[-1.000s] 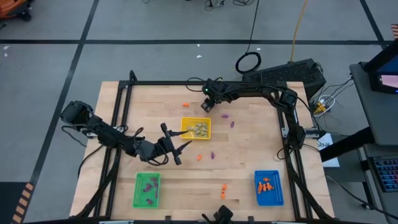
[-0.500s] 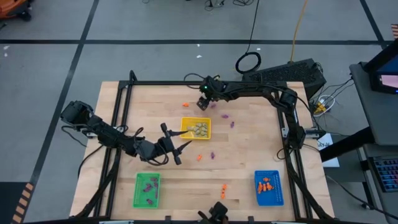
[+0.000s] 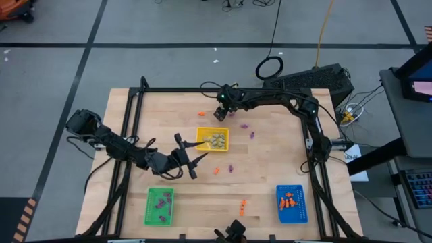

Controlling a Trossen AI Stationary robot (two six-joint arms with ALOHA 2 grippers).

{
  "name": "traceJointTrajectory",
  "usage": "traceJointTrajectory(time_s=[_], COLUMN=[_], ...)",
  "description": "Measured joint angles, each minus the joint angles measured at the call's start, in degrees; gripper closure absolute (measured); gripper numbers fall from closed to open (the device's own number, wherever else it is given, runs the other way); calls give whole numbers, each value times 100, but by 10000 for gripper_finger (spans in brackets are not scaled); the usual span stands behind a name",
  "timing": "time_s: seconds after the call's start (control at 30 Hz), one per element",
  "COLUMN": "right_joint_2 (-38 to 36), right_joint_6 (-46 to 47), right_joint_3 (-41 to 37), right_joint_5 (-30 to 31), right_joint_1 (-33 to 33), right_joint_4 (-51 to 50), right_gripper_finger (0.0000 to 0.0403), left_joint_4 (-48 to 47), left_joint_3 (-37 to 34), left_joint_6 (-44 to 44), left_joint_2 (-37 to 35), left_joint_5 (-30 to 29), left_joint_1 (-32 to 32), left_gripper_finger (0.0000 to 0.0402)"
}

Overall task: Sort Halloween decoration
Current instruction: Put the white skull toy in the yellow basket

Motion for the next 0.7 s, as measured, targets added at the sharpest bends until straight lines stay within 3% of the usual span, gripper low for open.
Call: traceJointTrajectory(time_s=[0.53,0.7], right_joint_2=[117,119], right_joint_6=[-118,-104], right_joint_3=[4,4], right_joint_5=[-163,-150], right_joint_1=[-46,-41], right_joint_4=[343,306], right_gripper_finger=[148,176], left_joint_4=[0,-2], left_joint_3=[0,0], left_joint_6=[2,2], left_joint_2=[2,1], left_joint_5=[24,33], left_joint_1=[0,7], left_gripper_finger=[199,199])
